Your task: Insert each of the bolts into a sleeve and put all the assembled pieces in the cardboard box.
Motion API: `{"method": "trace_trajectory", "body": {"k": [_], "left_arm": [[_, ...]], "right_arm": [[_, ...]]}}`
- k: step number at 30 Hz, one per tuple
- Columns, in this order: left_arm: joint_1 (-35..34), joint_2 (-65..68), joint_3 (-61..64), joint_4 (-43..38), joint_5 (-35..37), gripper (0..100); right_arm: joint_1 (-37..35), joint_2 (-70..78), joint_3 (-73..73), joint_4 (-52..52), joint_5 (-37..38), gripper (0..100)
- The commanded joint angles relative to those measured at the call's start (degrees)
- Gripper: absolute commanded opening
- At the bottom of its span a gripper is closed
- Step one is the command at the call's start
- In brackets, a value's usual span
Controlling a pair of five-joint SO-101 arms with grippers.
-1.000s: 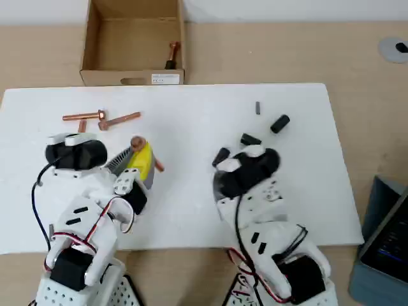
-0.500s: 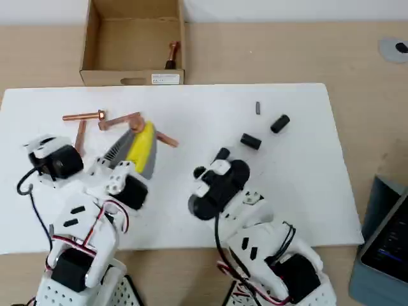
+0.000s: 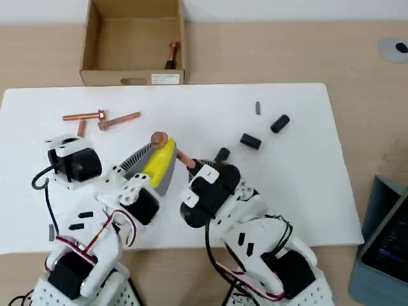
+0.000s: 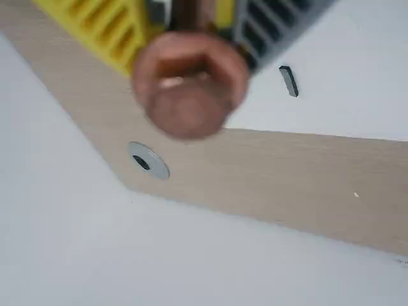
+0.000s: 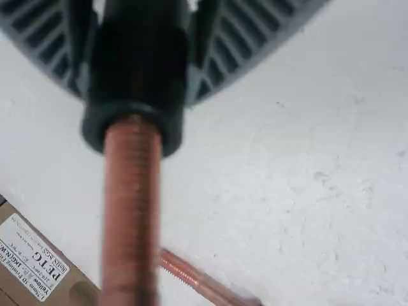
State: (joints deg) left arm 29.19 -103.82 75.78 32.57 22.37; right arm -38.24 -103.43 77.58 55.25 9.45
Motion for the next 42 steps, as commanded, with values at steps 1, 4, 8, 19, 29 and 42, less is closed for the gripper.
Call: {"method": "trace_trajectory", "body": {"k": [1,4,8,19,29,42], "left_arm": [[0.7,-0.75,-3.25,0.09,-0.35,0],[0.88,-0.57,-2.46,0.18,-0.09,0],[5.27,-0.57,0.44,0.26,-0.44,0],[11.87,-0.57,9.41,0.26,-8.79,0],[10.55,-0.57,10.73,2.02,-11.08,11],[2.11,-0.48,6.15,5.19,-15.56,20]], "right_arm": [[-0.84,-8.04,-0.48,-1.67,0.35,0.9],[-0.92,-8.13,-0.48,-1.67,1.23,0.9],[-0.92,-8.13,-0.48,-1.67,2.37,0.9],[-0.92,-8.13,-0.48,-1.67,2.37,0.9],[-0.92,-8.13,0.04,-1.49,2.37,0.9],[-0.92,-8.13,1.54,-1.67,2.46,0.9]]}}
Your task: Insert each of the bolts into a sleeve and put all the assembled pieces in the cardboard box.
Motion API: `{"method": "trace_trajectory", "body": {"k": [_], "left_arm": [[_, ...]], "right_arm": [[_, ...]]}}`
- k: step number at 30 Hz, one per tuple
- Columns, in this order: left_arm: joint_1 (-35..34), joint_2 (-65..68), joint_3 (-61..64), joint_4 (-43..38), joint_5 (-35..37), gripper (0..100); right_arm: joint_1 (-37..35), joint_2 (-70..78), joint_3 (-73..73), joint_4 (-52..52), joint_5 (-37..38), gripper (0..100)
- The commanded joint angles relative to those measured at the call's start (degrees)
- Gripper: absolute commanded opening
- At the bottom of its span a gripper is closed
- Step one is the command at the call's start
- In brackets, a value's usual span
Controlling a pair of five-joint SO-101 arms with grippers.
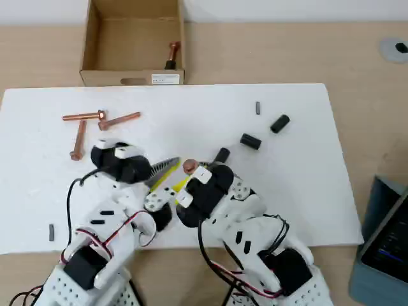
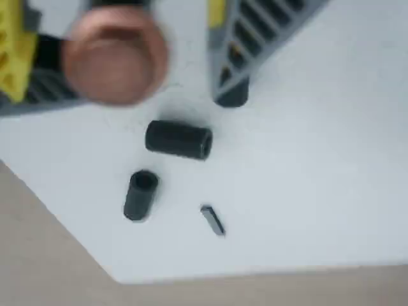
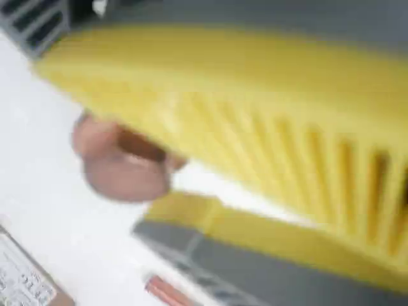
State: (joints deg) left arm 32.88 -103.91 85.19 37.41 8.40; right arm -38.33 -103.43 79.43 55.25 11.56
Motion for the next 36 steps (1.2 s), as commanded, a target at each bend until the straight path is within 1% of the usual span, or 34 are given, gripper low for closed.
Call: {"method": "trace_trajectory", "body": {"k": [1,4,10,15,17,20,22,24,26,30,33,36], "left_arm": [[-2.11,-0.4,-3.34,0.35,-2.2,20],[-3.34,-0.4,-3.78,0.35,-2.64,20],[-5.54,-0.4,-9.58,0.35,-2.37,20],[-11.08,-0.4,-11.43,0.35,-2.64,19],[-13.98,-0.48,-11.25,0.35,-2.64,14],[-18.2,-0.48,-11.25,0.35,-2.64,0],[-21.01,-0.57,-11.08,1.05,-2.64,2],[-23.03,-0.57,-10.99,4.48,-2.73,0],[-24.26,-0.57,-10.73,10.11,-2.73,0],[-27.43,-0.57,-9.32,20.31,-2.73,0],[-31.38,-0.57,-6.59,23.3,-2.73,0],[-35.69,-0.57,-2.37,23.21,-2.99,0]], "right_arm": [[-0.84,-8.13,-0.31,-1.67,0.35,0.9],[-0.84,-8.13,-0.31,-1.67,0.35,0.9],[-0.57,-8.13,-0.31,-1.41,-0.62,0.9],[3.12,-7.16,-0.57,-0.44,-7.47,0.9],[6.02,-6.9,-0.57,-0.44,-9.32,0.9],[9.98,-6.73,-0.66,-0.44,-11.08,0.9],[12.26,-6.55,-0.75,-0.44,-11.96,0.9],[14.02,-6.46,-1.27,-0.35,-13.19,0.9],[14.99,-6.29,-1.89,0.26,-13.63,0.9],[15.08,-1.71,-5.14,4.66,-13.71,0.9],[15.08,6.29,-10.86,4.13,-13.8,0.9],[15.08,16.57,-18.51,3.08,-13.89,0.9]]}}
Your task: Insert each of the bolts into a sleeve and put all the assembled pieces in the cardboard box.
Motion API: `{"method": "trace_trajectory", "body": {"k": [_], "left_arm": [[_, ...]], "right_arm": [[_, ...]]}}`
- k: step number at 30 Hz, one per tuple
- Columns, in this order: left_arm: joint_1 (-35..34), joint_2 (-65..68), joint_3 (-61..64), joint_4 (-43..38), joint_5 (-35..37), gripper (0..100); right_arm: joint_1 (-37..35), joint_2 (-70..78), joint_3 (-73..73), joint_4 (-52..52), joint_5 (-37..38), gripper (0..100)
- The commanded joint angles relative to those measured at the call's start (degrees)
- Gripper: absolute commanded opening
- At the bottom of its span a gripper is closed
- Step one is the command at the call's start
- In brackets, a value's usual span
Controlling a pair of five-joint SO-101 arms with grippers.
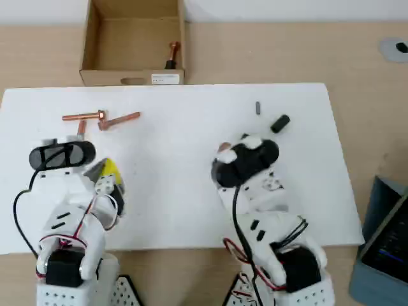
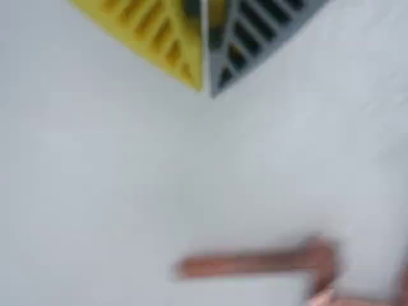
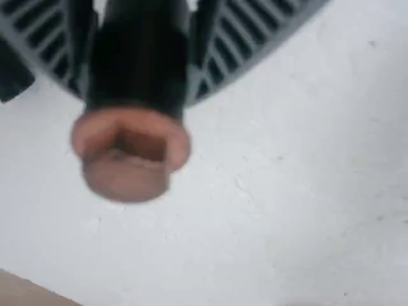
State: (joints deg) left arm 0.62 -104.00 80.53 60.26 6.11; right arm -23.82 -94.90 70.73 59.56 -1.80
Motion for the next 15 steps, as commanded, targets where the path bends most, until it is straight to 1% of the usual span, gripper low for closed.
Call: {"method": "trace_trajectory", "body": {"k": [1,5,9,15], "left_arm": [[-4.57,-0.48,3.69,0.18,-1.58,0],[-7.03,-0.48,7.91,0.18,-5.27,0],[-8.44,-0.48,9.23,0.18,-5.36,0],[-8.53,-0.48,13.36,0.18,-5.36,0]], "right_arm": [[0.57,11.91,-12.79,-1.58,-0.53,0.9],[0.57,26.68,-24.92,-3.34,-1.49,0.9],[0.57,40.66,-36.26,-7.38,-1.85,0.9],[0.57,59.82,-50.86,-13.27,-1.49,0.9]]}}
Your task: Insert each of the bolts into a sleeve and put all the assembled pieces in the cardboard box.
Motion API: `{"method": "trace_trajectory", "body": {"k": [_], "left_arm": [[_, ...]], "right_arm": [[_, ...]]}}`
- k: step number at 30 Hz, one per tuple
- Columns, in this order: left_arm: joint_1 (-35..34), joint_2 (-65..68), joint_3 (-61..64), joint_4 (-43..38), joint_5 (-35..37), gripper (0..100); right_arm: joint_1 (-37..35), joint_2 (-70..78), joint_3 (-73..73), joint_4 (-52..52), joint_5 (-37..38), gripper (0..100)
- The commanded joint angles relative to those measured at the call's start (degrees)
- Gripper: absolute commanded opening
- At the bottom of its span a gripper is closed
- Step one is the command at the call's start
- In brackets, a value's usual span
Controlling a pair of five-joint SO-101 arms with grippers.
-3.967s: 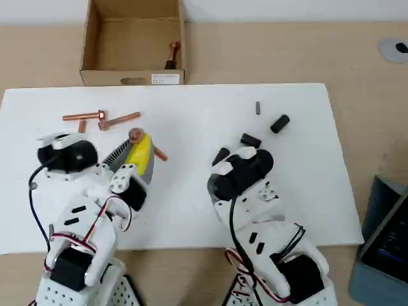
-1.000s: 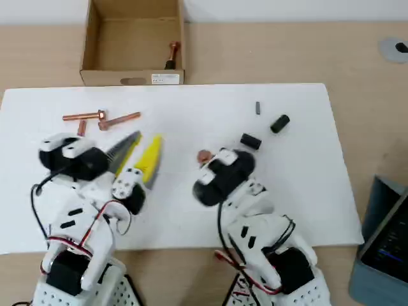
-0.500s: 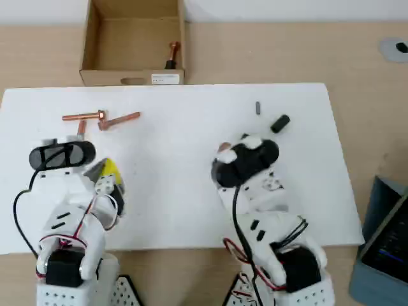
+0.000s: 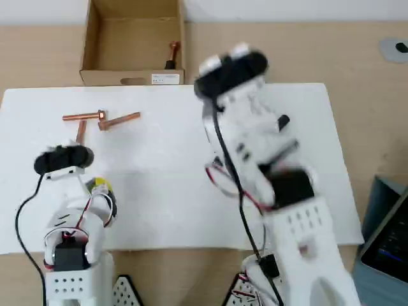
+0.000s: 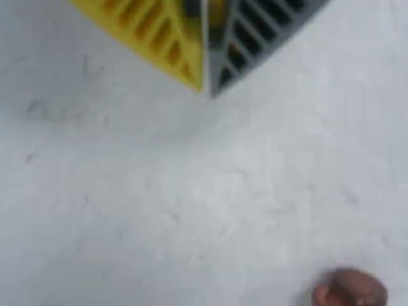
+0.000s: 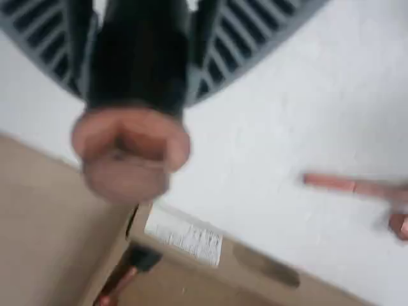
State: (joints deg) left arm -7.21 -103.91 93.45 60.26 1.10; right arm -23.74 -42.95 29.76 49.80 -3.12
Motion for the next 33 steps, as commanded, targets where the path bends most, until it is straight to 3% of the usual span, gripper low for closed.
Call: {"method": "trace_trajectory", "body": {"k": [1,12,17,33], "left_arm": [[-1.05,-0.57,0.62,0.18,-0.35,0],[-2.02,-0.57,0.79,0.53,-0.35,0],[-2.02,-0.57,0.7,0.53,-0.35,0],[-1.93,-0.57,0.7,0.18,0.0,0]], "right_arm": [[0.48,10.95,-12.26,-4.57,-0.09,0.9],[0.48,44.18,-39.52,-15.38,0.26,0.9],[0.48,58.95,-52.7,-18.99,4.75,0.9],[-2.51,98.24,-92.62,-18.37,12.92,1.1]]}}
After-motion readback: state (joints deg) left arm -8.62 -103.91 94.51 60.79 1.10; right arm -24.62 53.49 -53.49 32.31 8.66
